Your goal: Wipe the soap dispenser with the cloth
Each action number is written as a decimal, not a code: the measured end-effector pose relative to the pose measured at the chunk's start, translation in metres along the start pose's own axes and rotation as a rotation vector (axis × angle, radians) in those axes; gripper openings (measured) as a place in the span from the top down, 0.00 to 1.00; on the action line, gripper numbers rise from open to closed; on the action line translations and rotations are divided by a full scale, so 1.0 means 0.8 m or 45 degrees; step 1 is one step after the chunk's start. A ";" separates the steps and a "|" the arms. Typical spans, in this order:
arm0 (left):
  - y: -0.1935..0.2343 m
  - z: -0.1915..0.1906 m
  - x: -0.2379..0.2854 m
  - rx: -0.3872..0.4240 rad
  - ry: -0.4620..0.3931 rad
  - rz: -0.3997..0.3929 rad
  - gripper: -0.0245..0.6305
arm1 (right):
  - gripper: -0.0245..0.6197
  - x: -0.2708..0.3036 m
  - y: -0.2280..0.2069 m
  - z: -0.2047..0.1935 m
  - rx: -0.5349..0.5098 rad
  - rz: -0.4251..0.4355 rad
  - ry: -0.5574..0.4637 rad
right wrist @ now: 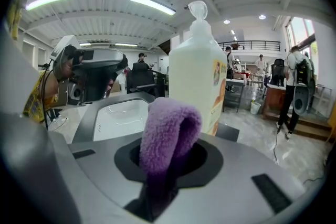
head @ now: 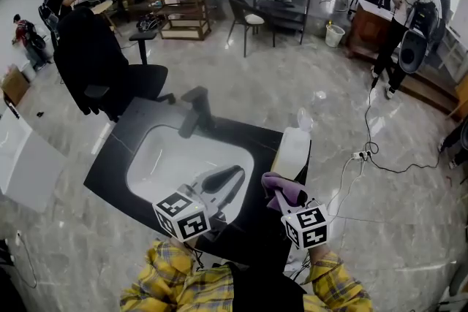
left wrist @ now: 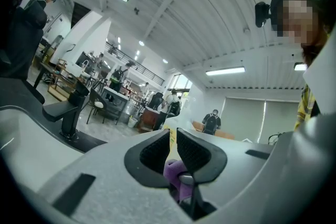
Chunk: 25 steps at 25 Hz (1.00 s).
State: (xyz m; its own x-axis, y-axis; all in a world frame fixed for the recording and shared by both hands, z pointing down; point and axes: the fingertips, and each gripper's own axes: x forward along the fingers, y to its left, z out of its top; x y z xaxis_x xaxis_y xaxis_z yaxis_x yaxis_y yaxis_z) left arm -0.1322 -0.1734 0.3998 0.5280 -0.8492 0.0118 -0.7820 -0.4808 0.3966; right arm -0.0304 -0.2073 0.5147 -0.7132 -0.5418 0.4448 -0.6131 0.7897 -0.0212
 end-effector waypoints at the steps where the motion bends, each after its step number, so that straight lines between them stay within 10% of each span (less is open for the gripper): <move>1: 0.000 -0.001 0.000 0.000 0.003 0.001 0.90 | 0.85 0.001 0.000 -0.002 0.006 0.003 0.006; 25: -0.011 -0.019 0.014 0.024 0.072 0.001 0.90 | 0.85 0.030 0.008 -0.050 0.062 0.060 0.145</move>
State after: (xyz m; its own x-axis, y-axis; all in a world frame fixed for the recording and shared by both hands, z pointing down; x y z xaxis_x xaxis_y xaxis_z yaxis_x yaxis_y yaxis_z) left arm -0.1149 -0.1753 0.4102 0.5449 -0.8360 0.0645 -0.7884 -0.4847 0.3788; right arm -0.0379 -0.2038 0.5609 -0.7001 -0.4663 0.5408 -0.5977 0.7970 -0.0865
